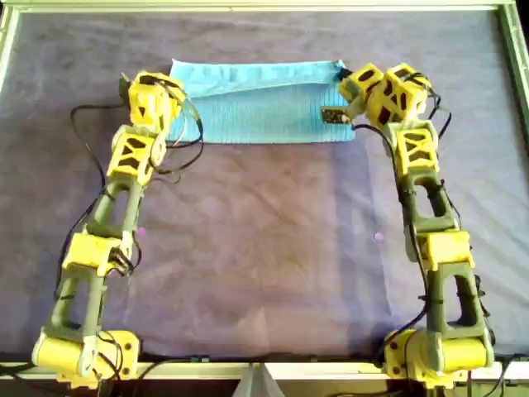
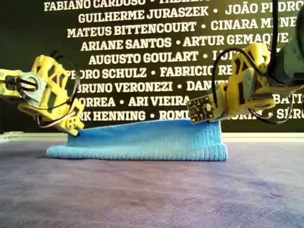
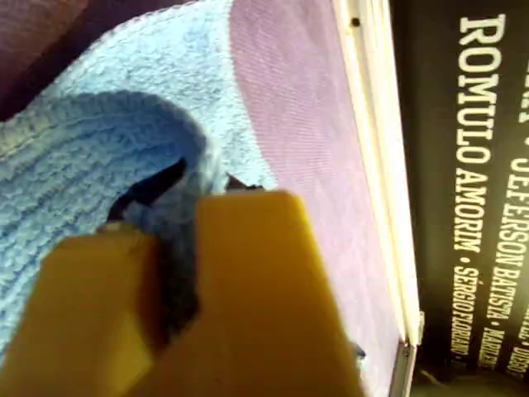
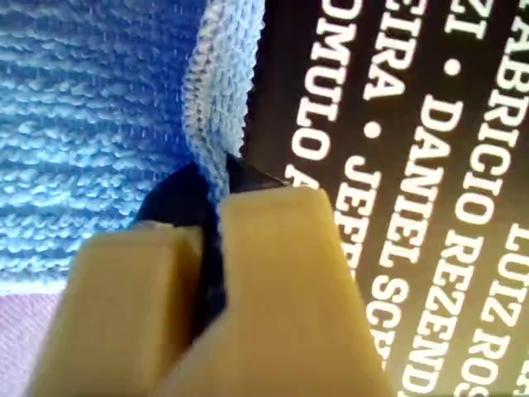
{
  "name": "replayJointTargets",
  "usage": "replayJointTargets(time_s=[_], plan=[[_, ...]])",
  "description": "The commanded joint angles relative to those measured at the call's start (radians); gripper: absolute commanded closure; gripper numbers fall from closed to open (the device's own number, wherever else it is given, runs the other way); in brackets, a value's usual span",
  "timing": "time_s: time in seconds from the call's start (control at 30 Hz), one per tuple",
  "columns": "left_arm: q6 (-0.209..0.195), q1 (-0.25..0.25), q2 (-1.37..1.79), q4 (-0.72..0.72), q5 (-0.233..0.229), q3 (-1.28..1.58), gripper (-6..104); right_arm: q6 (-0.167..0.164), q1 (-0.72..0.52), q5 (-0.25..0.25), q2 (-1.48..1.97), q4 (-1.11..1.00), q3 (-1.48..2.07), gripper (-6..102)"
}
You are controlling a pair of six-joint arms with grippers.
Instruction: Fold a cloth
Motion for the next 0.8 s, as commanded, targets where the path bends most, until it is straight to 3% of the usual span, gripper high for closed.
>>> replayJointTargets(time_s=[0.0, 0.17, 0.3, 0.63, 0.77], plan=[[-0.006, 0.006, 0.043, -0.021, 0.005, -0.078, 83, 0.006, -0.014, -0.006, 0.032, -0.055, -0.075, 91], [0.009, 0.005, 0.048, -0.021, 0.003, -0.078, 54, 0.006, -0.014, -0.008, 0.011, -0.054, -0.089, 61], [0.009, 0.011, 0.051, -0.021, 0.003, -0.080, 41, 0.006, -0.020, -0.008, 0.012, -0.054, -0.089, 43], [0.011, 0.011, 0.064, -0.014, -0.015, -0.080, 37, 0.006, -0.064, -0.026, 0.061, -0.032, -0.091, 40], [0.011, 0.017, 0.135, 0.002, -0.017, -0.081, 37, 0.021, -0.110, -0.028, 0.155, 0.044, -0.089, 40]])
